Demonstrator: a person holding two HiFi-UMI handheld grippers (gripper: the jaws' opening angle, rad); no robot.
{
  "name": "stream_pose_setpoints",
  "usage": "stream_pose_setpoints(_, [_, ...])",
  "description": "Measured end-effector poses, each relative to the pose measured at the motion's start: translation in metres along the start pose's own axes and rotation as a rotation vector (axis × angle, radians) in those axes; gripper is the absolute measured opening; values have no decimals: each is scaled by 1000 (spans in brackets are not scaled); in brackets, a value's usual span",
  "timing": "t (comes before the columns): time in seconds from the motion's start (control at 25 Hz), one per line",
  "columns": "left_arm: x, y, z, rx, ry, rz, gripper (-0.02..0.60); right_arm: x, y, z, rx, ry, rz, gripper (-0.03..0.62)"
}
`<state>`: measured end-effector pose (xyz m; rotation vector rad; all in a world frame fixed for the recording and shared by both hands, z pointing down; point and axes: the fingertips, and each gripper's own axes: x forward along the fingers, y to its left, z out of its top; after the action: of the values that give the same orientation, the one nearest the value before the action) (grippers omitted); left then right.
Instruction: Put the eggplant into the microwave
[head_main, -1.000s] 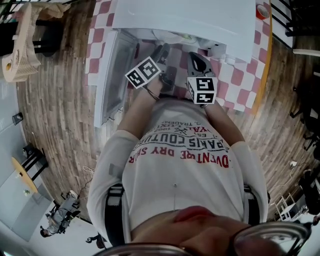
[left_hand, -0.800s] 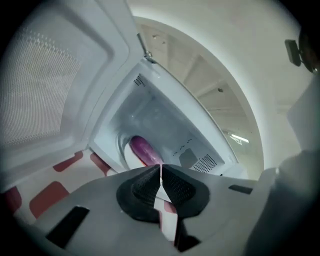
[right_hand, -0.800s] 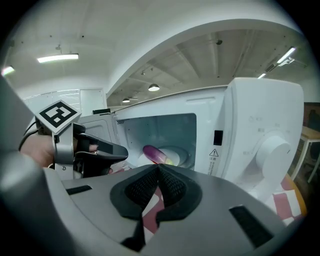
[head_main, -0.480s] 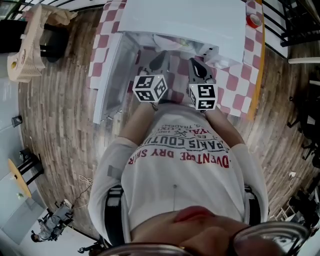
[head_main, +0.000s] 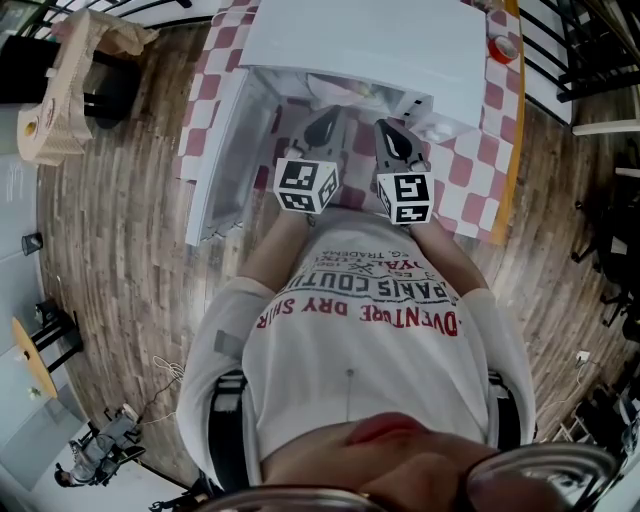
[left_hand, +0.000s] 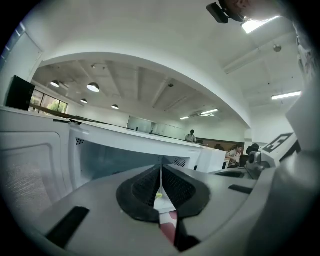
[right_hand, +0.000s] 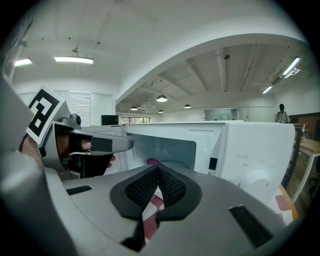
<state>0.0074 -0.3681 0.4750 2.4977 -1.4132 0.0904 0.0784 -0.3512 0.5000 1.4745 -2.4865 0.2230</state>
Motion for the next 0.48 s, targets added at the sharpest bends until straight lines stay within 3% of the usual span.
stream_pose_setpoints(0.48, [5,0,-1,-15,2,9,35,1,-5,2,-13,-2,1,15])
